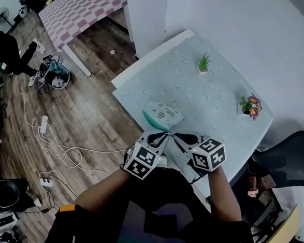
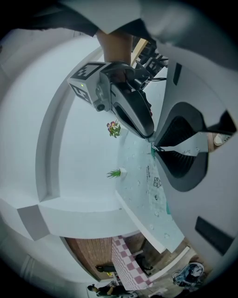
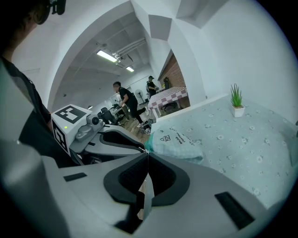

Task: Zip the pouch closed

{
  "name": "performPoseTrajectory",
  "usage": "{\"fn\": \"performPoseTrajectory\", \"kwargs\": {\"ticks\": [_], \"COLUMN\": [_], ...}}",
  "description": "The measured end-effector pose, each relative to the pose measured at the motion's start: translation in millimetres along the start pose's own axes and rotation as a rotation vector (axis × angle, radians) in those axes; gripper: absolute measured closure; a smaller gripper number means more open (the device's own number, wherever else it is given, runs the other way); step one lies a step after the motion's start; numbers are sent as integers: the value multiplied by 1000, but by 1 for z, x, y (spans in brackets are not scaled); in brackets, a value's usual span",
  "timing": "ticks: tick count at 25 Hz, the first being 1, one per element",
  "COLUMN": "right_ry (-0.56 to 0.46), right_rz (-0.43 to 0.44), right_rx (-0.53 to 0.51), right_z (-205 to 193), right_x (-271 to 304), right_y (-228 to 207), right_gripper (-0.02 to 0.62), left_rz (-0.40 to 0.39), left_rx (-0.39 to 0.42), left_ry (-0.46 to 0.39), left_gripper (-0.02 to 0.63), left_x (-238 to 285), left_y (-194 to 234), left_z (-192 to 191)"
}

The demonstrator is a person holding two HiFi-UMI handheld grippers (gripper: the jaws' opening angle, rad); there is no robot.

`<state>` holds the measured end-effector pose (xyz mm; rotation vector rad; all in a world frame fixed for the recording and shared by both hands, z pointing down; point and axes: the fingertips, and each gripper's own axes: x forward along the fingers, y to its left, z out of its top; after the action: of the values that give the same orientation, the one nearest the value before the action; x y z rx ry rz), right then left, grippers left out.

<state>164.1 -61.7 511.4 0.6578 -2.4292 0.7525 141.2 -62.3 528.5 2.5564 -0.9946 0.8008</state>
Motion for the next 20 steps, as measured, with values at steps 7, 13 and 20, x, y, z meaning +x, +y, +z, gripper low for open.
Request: {"fn": "performPoseTrajectory", "kwargs": {"ticks": [7, 13, 20], "right_ry": [-48, -67, -78], "right_rz": [-42, -100, -183], "right_rx": [65, 81, 118], "right_z": [15, 24, 25], "right_x": [0, 2, -6], "right_y": [-8, -11, -22], "right_gripper": [575, 575, 575], "left_rz": [-67, -62, -28], "left_rx": [40, 8, -35], "left_ry": [-2, -5, 20], "left_gripper": [594, 594, 594], "left_x": [-2, -8, -4], "left_y": [14, 45, 90], "left_z": [13, 13, 0]}}
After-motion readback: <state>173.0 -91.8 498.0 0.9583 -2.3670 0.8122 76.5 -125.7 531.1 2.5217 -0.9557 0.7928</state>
